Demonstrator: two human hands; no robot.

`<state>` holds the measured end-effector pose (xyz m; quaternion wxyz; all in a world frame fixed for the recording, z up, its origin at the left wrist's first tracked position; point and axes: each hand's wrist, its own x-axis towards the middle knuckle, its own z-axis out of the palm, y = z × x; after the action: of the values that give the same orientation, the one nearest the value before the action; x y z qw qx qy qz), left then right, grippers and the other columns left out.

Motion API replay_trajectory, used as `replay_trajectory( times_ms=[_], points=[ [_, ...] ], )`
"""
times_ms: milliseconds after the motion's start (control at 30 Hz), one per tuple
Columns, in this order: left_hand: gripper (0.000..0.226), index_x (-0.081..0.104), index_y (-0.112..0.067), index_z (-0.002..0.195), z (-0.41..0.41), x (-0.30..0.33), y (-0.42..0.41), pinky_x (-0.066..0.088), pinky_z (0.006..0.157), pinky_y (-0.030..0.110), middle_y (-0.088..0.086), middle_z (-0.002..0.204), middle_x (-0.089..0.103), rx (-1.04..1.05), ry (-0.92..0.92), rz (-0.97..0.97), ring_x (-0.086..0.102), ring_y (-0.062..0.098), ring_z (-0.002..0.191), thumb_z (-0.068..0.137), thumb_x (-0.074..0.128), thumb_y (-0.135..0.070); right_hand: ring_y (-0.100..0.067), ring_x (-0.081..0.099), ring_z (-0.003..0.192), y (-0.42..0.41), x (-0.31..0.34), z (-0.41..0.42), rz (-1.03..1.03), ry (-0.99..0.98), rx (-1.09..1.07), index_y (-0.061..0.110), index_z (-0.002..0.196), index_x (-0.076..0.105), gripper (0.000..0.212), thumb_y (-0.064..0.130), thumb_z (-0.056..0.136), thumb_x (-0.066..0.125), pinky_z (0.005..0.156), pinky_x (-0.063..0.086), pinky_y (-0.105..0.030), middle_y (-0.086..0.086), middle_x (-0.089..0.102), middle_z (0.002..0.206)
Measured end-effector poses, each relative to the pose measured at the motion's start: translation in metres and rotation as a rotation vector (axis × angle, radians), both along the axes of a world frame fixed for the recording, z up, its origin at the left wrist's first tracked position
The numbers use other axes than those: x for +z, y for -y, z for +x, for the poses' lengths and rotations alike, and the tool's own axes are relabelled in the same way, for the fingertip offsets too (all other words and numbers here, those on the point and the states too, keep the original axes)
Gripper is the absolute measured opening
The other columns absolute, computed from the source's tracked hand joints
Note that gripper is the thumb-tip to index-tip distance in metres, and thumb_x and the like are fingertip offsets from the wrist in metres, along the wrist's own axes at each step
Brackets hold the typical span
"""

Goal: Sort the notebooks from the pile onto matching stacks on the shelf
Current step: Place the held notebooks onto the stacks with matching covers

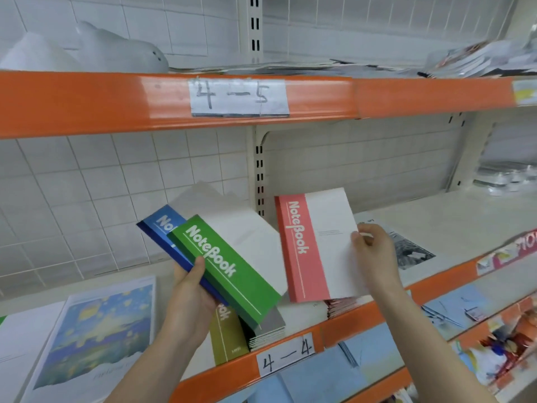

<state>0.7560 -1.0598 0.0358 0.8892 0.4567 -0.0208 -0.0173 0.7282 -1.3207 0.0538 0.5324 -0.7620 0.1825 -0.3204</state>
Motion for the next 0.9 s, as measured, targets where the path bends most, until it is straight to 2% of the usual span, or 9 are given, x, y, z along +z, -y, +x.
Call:
replay_trajectory(
  times_ms=[133,267,400,467,500,600,700,800,900],
  points=[
    [0.033,0.047,-0.025,0.132,0.01,0.001,-0.012,0.06,0.064,0.036,-0.003,0.124,0.062,0.088,0.019,0.051,0.063,0.015,0.103,0.103,0.033,-0.015,-0.027,0.058,0.09,0.045,-0.006,0.025,-0.131,-0.079,-0.05,-0.001,0.108,0.064,0.022,0.001,0.094,0.047,0.072,0.04,-0.03,-0.014,0.065,0.101],
    [0.038,0.04,-0.023,0.14,0.006,0.0,-0.023,0.059,0.058,0.033,-0.005,0.125,0.061,0.131,0.013,0.098,0.063,0.013,0.103,0.103,0.034,-0.015,-0.029,0.06,0.099,0.07,-0.005,0.046,-0.286,-0.188,0.019,0.0,0.105,0.068,0.021,0.002,0.092,0.052,0.071,0.034,-0.025,-0.014,0.067,0.107],
    [0.04,0.039,-0.028,0.141,0.0,-0.004,-0.028,0.059,0.061,0.036,-0.006,0.126,0.062,0.147,0.009,0.148,0.063,0.015,0.105,0.103,0.035,-0.017,-0.033,0.061,0.088,0.079,-0.013,0.066,-0.406,-0.359,0.099,0.002,0.088,0.072,0.019,0.002,0.089,0.053,0.066,0.038,-0.033,-0.018,0.067,0.089],
    [0.041,0.039,-0.032,0.141,-0.003,-0.005,-0.028,0.058,0.066,0.038,-0.007,0.128,0.062,0.155,0.003,0.162,0.063,0.016,0.108,0.103,0.036,-0.018,-0.029,0.042,0.063,0.081,-0.025,0.072,-0.48,-0.438,0.097,0.011,0.056,0.051,0.03,-0.002,0.083,0.049,0.056,0.027,-0.034,-0.017,0.044,0.062],
    [0.041,0.039,-0.033,0.141,-0.004,-0.006,-0.028,0.058,0.067,0.039,-0.007,0.127,0.062,0.156,0.002,0.163,0.063,0.016,0.108,0.103,0.036,-0.018,-0.025,0.033,0.063,0.081,-0.032,0.074,-0.523,-0.462,0.09,0.015,0.054,0.036,0.033,-0.003,0.079,0.047,0.056,0.02,-0.033,-0.012,0.034,0.061],
    [0.041,0.041,-0.032,0.14,-0.007,-0.007,-0.024,0.053,0.072,0.042,-0.005,0.127,0.063,0.163,-0.005,0.163,0.062,0.02,0.111,0.103,0.037,-0.018,-0.031,0.048,0.075,0.075,-0.04,0.068,-0.614,-0.54,0.025,0.0,0.066,0.042,0.017,0.001,0.082,0.047,0.058,0.031,-0.032,-0.011,0.045,0.073],
    [0.04,0.041,-0.031,0.14,-0.006,-0.007,-0.018,0.052,0.073,0.042,-0.005,0.128,0.062,0.163,-0.017,0.162,0.062,0.02,0.111,0.103,0.037,-0.017,-0.036,0.051,0.083,0.068,-0.048,0.063,-0.61,-0.564,0.055,0.007,0.06,0.031,0.031,0.004,0.089,0.041,0.06,0.031,-0.033,-0.015,0.047,0.075],
    [0.041,0.04,-0.03,0.141,-0.006,-0.008,-0.011,0.059,0.066,0.039,-0.005,0.129,0.062,0.156,-0.015,0.15,0.062,0.019,0.111,0.103,0.037,-0.017,-0.04,0.053,0.099,0.06,-0.054,0.059,-0.637,-0.551,0.018,0.004,0.064,0.033,0.03,0.008,0.093,0.04,0.072,0.037,-0.037,-0.027,0.055,0.1],
    [0.041,0.04,-0.03,0.141,-0.006,-0.009,-0.005,0.06,0.06,0.035,-0.004,0.128,0.062,0.135,-0.004,0.126,0.061,0.02,0.111,0.102,0.037,-0.017,-0.039,0.051,0.104,0.053,-0.055,0.057,-0.639,-0.559,-0.008,-0.002,0.078,0.051,0.023,0.007,0.095,0.039,0.078,0.04,-0.037,-0.025,0.053,0.108]
  ],
)
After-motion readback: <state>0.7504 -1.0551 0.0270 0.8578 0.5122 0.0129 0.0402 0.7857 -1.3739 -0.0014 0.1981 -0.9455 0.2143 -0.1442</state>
